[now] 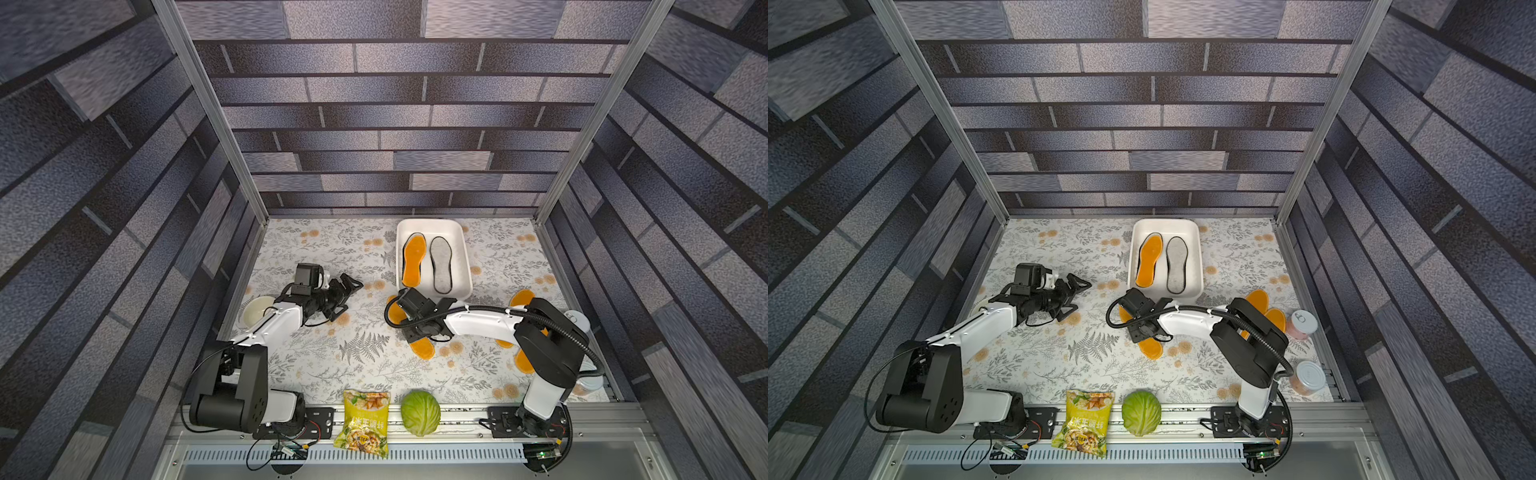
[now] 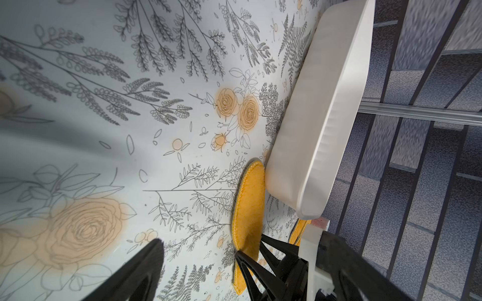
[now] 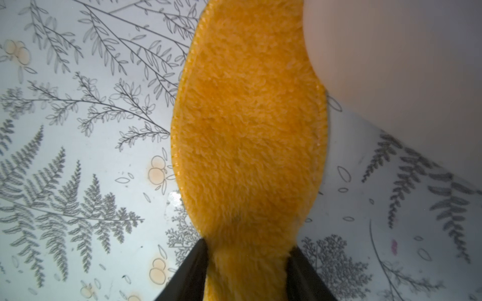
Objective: Put the insoles into the storage box
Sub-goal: Pick up the insole from the center of the board.
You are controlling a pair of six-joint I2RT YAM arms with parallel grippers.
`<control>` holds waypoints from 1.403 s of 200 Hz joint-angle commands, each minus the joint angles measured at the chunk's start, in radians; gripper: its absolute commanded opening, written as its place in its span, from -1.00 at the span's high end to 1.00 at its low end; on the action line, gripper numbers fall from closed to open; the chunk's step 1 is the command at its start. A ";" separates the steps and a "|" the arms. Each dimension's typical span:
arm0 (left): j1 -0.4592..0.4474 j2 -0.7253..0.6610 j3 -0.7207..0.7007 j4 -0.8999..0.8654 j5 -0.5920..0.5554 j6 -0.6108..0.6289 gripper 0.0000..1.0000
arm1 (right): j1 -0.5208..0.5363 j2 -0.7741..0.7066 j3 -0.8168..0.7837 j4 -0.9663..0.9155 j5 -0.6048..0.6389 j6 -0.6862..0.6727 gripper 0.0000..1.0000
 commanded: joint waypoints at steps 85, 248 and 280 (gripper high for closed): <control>0.000 0.003 -0.014 0.030 0.023 -0.007 -1.00 | 0.011 -0.029 -0.024 0.046 -0.019 0.013 0.17; 0.001 0.004 -0.008 0.029 0.022 -0.006 -1.00 | 0.011 -0.048 -0.036 0.064 -0.012 0.006 0.46; 0.000 0.003 -0.007 0.029 0.023 -0.006 -1.00 | 0.010 -0.052 -0.036 0.070 -0.011 0.003 0.50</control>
